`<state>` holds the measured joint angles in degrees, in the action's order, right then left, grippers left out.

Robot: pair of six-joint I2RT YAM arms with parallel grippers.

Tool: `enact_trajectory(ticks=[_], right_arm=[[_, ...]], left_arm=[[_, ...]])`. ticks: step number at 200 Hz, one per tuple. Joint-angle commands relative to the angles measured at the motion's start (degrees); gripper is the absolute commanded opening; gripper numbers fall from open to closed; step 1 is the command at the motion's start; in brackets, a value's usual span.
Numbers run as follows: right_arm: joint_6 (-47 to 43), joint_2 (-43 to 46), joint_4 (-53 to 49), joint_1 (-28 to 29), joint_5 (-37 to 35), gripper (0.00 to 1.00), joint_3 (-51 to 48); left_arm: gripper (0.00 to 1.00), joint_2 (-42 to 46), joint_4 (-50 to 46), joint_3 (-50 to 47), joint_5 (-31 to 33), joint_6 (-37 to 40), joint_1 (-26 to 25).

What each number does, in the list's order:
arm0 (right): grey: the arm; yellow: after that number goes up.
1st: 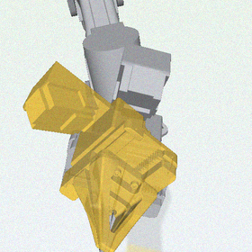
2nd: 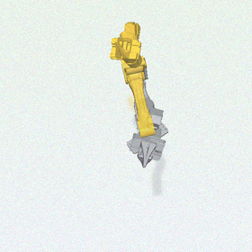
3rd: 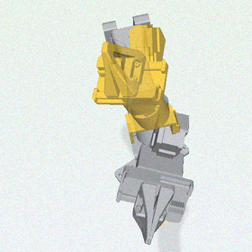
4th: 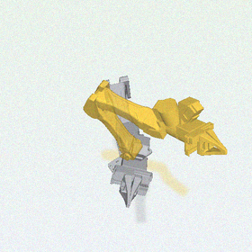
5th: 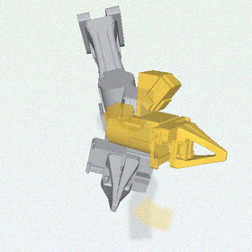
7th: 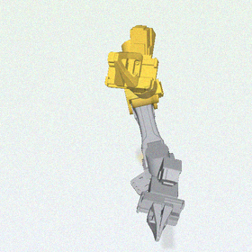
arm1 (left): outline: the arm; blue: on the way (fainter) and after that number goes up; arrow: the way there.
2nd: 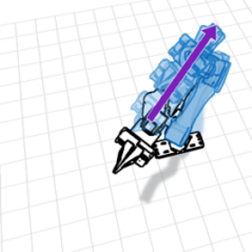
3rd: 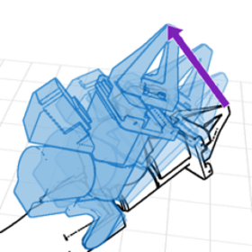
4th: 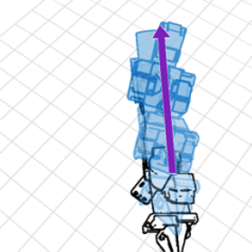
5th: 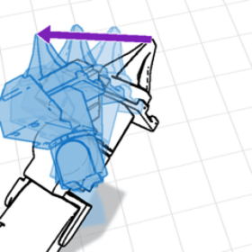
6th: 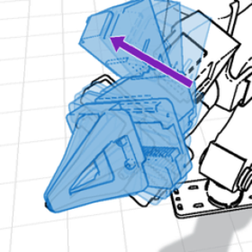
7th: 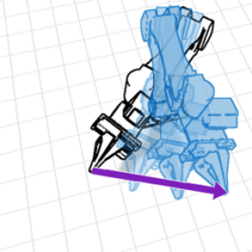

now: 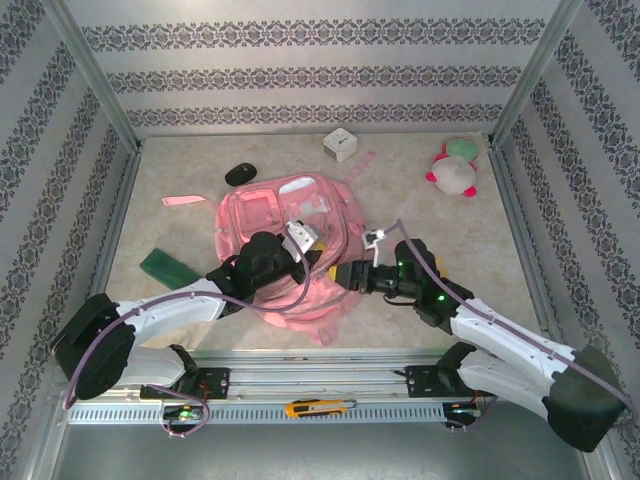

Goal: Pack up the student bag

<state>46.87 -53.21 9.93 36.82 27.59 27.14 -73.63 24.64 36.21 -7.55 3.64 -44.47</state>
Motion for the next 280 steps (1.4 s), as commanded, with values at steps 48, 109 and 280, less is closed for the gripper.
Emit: enact_trajectory(ticks=[48,109,280], right_arm=[[14.7,-5.1,1.0,-3.8,2.6,0.57,3.7],[18.4,-10.2,6.6,-4.2,4.8,0.54,5.6],[26.9,-9.8,7.3,-6.9,7.9,0.54,4.8]], left_arm=[[0.0,5.3,12.6,-1.3,-17.9,5.8,2.6],[0.0,6.1,6.7,-0.5,-25.0,12.9,4.1],[0.0,7.4,4.0,-1.0,-24.2,16.0,5.9]])
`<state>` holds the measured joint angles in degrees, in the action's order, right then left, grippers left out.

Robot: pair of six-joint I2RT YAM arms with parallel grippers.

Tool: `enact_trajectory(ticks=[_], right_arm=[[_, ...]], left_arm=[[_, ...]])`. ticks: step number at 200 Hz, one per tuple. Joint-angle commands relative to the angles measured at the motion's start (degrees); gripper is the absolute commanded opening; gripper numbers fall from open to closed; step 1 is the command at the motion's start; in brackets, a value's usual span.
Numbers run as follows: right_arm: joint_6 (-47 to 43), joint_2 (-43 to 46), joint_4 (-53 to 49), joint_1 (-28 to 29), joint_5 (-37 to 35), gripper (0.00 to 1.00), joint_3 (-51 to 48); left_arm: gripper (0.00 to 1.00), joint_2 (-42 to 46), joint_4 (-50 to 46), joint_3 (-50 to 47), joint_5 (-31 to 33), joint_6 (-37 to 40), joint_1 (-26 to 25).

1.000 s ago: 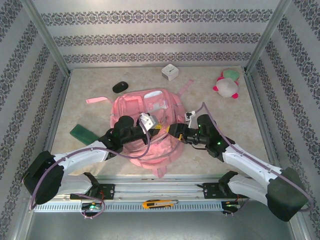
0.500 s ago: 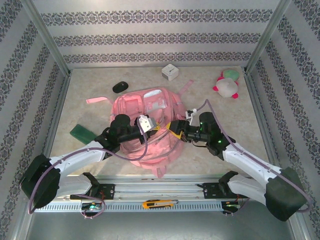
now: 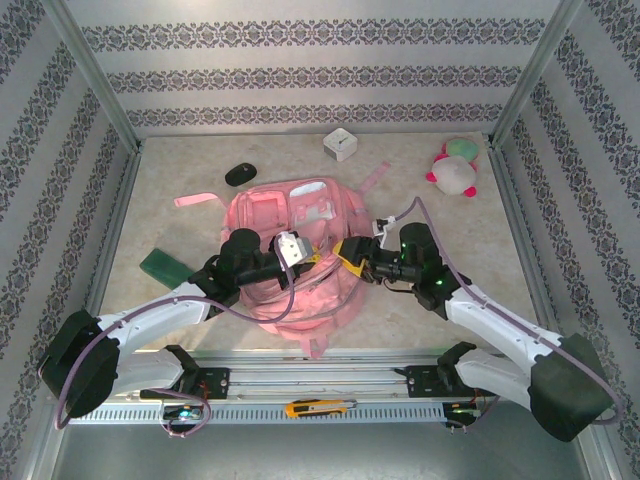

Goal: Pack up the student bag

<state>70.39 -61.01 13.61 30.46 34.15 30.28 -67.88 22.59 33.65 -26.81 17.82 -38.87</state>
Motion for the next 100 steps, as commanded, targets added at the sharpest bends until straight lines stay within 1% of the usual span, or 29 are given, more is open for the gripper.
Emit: enact_trajectory(ticks=[1,24,47,64,74,81,100], right_arm=[[3.5,-2.1,3.8,-0.6,1.5,0.54,1.6],[4.6,-4.3,5.9,0.2,1.7,0.45,2.3],[5.3,-5.9,7.2,1.2,1.0,0.38,2.6],[6.4,-6.5,8.8,1.4,0.2,0.27,1.8],[7.1,-6.3,9.7,1.7,-0.8,0.16,1.1],[7.5,-5.9,10.3,2.1,-2.1,0.09,0.2],[8.5,-3.3,11.1,4.3,-8.0,0.0,-2.3]], left_arm=[[0.0,1.7,6.0,1.6,-5.1,1.9,0.3],[0.0,1.3,5.0,1.9,-6.3,2.9,0.3],[0.0,1.3,0.2,3.4,-7.7,6.7,0.3],[0.0,1.4,-2.5,4.3,-7.6,9.2,0.5],[0.0,1.3,-3.5,4.9,-6.8,10.0,0.9],[0.0,1.2,-4.0,5.2,-5.9,10.2,1.3],[0.0,0.3,-5.4,6.7,-2.2,9.8,2.9]])
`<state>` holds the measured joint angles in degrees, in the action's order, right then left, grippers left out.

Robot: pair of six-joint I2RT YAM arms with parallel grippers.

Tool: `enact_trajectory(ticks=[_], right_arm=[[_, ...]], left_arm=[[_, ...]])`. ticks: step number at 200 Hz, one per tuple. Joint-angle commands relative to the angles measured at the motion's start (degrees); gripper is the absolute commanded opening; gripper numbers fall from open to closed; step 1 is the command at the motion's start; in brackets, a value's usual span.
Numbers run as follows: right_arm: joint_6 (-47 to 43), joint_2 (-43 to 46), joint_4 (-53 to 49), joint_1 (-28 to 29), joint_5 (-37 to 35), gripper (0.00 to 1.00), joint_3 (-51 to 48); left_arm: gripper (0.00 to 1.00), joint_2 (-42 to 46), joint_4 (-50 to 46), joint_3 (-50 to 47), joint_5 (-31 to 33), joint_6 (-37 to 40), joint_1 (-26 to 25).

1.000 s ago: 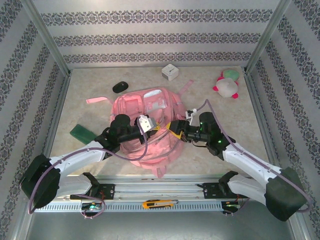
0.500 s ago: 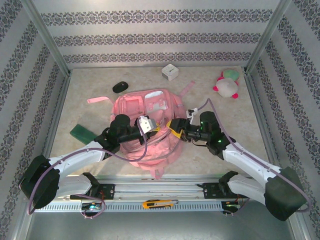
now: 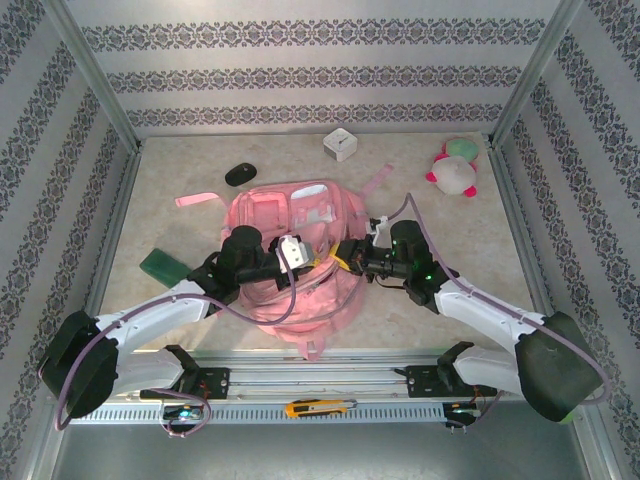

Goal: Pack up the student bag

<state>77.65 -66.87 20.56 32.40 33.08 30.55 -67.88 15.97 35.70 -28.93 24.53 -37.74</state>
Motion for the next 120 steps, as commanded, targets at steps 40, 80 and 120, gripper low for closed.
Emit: enact_trajectory(ticks=[40,80,120], right_arm=[[3.0,6.2,6.0,9.4,-20.5,0.0,-6.1],[3.6,3.1,11.2,13.9,-27.2,0.0,-5.9],[2.1,0.4,12.4,15.4,-29.8,0.0,-3.4]], left_arm=[[0.0,-2.4,-1.7,8.1,4.1,1.9,5.1],[0.16,-1.8,-6.0,9.9,4.5,-3.1,5.3],[0.41,6.8,-20.0,12.0,7.7,-18.1,5.4]])
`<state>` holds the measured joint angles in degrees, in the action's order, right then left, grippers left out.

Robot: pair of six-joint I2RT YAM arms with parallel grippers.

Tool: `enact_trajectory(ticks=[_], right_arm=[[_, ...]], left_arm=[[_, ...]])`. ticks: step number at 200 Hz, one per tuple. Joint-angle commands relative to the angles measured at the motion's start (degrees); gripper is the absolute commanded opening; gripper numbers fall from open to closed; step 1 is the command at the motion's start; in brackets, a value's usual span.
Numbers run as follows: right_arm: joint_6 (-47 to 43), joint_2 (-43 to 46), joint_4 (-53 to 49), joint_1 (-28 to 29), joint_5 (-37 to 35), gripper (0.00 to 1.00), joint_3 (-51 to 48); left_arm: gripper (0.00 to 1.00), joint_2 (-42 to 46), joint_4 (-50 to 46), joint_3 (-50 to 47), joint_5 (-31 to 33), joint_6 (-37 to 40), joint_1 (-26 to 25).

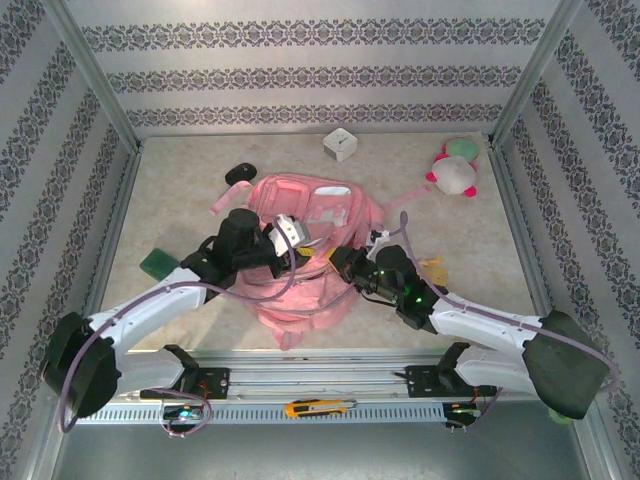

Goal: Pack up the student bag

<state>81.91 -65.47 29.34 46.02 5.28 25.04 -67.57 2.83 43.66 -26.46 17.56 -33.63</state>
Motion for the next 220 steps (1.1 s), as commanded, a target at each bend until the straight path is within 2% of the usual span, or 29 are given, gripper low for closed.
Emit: enact_trajectory(ticks=[1,46,66,86,123,154,220], right_arm=[[-2.2,-1.1,3.5,1.8,-2.1,0.0,2.2],[-3.1,-2.9,3.5,2.7,-2.6,0.0,4.0],[-3.2,-3.8,3.5,3.1,-2.3,0.0,4.9],[-3.6,-4.5,3.4,3.4,-1.9,0.0,5.8],[-3.9,-5.8,3.4,3.5,-0.9,0.0,6.9],[-3.9,-5.8,3.4,3.6,-0.7,0.0,7.3],[-3.9,-6.0,3.8,3.8,-0.2,0.0,7.6]], left_arm=[[0.41,6.8,-7.4,4.2,5.3,-11.6,1.3],[0.42,16.0,-29.1,4.2,11.6,-34.8,1.2],[0.46,18.0,-33.5,1.4,7.9,-44.9,1.1],[0.49,19.0,-33.6,-1.7,3.3,-51.3,0.5],[0.53,21.7,-28.2,-6.8,1.8,-52.3,-1.4],[0.54,19.9,-26.2,-8.0,2.0,-51.4,-1.4],[0.49,15.2,-19.2,-8.4,0.2,-51.4,-2.1]])
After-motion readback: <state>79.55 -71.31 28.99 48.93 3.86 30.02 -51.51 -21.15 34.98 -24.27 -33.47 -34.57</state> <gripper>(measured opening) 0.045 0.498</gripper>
